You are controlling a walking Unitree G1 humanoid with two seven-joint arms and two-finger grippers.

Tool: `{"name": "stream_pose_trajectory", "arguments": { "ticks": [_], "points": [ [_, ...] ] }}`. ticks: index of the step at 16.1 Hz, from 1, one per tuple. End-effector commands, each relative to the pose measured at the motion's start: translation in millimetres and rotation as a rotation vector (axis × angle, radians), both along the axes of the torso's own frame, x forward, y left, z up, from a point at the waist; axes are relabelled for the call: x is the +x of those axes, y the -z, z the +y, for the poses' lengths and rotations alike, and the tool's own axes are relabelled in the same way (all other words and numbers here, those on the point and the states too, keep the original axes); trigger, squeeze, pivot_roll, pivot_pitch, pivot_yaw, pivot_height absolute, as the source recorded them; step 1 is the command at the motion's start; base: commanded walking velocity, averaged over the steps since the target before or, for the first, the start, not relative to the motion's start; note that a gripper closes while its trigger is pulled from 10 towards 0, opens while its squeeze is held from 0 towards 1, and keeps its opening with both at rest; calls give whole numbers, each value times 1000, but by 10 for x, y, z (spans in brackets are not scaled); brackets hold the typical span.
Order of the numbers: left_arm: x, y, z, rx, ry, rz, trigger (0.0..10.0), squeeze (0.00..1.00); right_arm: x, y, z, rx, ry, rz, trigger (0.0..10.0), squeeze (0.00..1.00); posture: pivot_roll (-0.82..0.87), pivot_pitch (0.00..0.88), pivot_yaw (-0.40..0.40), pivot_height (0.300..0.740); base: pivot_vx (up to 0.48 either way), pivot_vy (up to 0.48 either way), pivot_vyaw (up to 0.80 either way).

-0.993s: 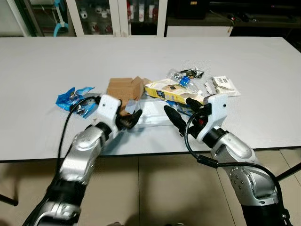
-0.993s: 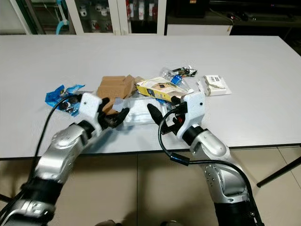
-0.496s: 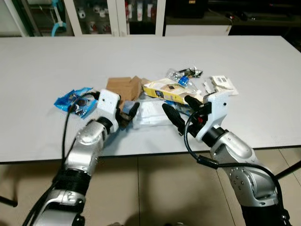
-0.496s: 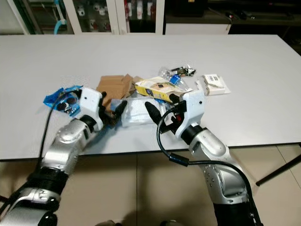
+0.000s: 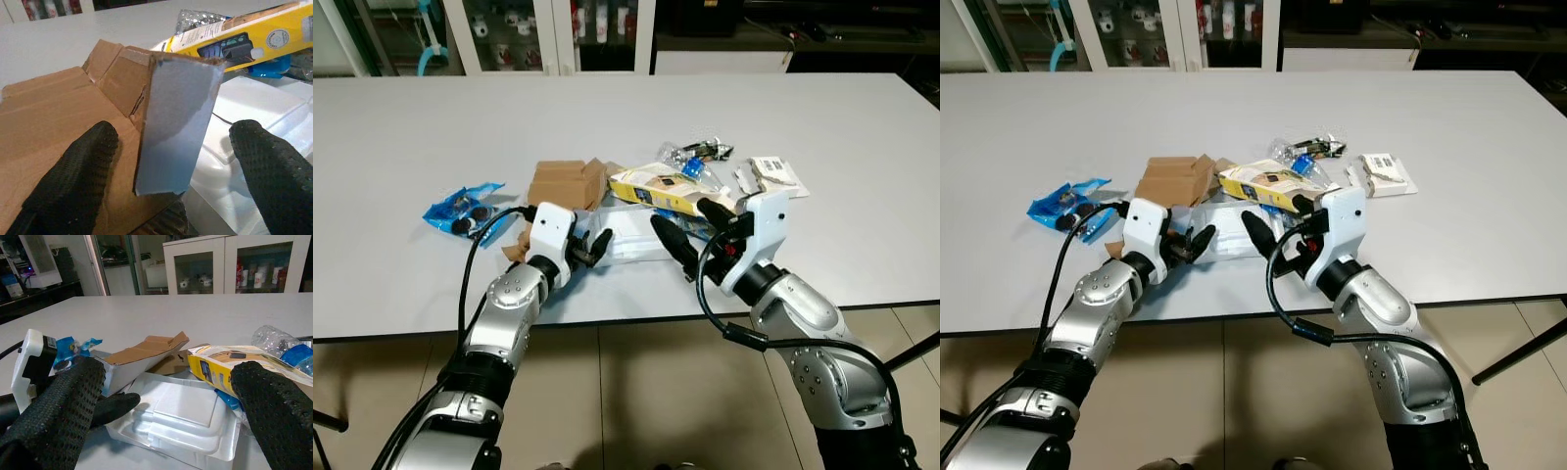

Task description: Picking trash to rubbish bin

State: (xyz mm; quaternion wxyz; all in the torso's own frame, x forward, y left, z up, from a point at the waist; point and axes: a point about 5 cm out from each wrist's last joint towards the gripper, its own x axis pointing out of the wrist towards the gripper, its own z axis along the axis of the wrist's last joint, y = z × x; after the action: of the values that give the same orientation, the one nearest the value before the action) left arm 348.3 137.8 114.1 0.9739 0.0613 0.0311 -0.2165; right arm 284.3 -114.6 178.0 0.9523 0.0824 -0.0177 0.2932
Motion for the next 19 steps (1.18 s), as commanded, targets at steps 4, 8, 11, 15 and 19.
{"name": "stream_pose_trajectory", "arguments": {
  "ticks": [4,8,11,15,19],
  "points": [
    [-19,34,59,54,-21,-18,0,0,3,-44,9,-7,-9,-16,10000,0,-32,83,-27,740,0,0,0],
    [-64,2,0,46,28,-44,0,0,-1,-37,19,-8,-16,-17,10000,0,-34,69,-26,740,0,0,0],
    [-81,22,-12,45,35,-39,0,0,-2,-36,27,-10,-19,-19,10000,0,-36,59,-24,740,0,0,0],
    [-95,30,-26,41,40,-39,0,0,-7,-31,16,-12,-17,-18,10000,0,-36,51,-25,740,0,0,0],
    [-105,32,-35,43,48,-41,0,0,-16,-33,30,-8,-23,-18,10000,0,-36,56,-26,740,0,0,0]
  ]
}}
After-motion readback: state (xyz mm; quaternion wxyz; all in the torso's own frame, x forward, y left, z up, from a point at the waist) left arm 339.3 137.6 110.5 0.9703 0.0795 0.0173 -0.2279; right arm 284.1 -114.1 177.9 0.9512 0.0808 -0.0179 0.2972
